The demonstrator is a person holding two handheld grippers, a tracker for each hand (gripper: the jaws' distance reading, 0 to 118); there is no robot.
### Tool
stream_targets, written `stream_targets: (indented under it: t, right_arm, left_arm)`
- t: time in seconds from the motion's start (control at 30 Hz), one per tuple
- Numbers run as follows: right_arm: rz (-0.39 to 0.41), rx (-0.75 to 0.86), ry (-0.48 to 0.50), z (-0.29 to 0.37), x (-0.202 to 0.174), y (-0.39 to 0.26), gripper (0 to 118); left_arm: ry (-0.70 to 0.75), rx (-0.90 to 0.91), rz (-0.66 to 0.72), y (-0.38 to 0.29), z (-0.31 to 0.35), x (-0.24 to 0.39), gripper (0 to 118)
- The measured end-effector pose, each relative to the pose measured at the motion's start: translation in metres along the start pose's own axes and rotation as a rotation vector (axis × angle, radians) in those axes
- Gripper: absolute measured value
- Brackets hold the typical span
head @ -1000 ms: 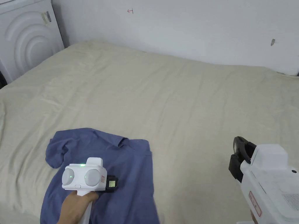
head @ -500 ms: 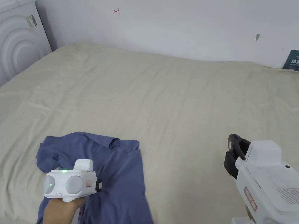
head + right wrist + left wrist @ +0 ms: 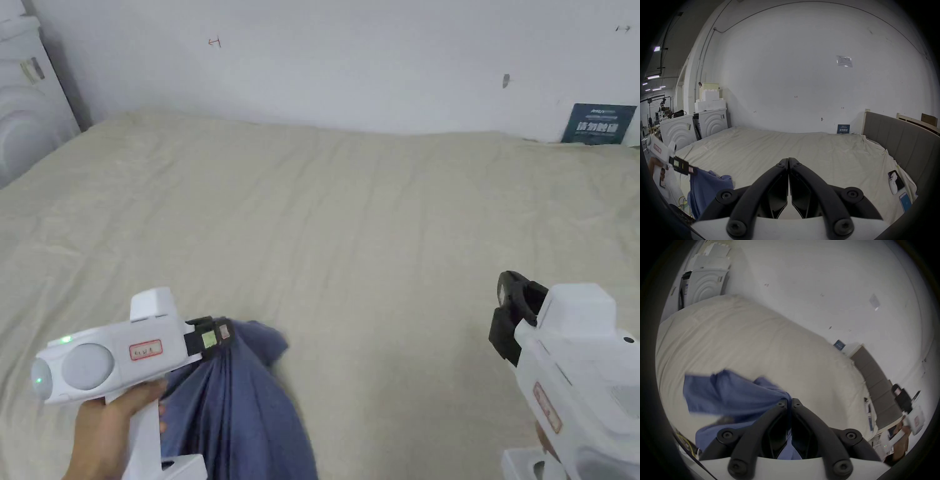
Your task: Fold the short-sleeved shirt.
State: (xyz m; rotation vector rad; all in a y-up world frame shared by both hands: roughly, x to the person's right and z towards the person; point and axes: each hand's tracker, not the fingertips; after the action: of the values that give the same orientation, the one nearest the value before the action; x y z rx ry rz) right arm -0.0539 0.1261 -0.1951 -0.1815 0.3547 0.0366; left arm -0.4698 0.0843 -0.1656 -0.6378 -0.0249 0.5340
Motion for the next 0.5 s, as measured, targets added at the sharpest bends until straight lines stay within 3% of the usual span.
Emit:
stream_targets:
  t: [0.3,0.5]
  right_arm:
    - [-0.008,0.044,-0.091,0.026,0.041,0.008,0]
    - [0.005,0.067,-0.160,0.044,0.072,0.010,0]
  left_arm:
    - [-0.133,0.088,-0.271,0.074,-0.020,0.122,0]
    - [-0.239,0.105,-0.370,0.098,-0.044,0.199,0]
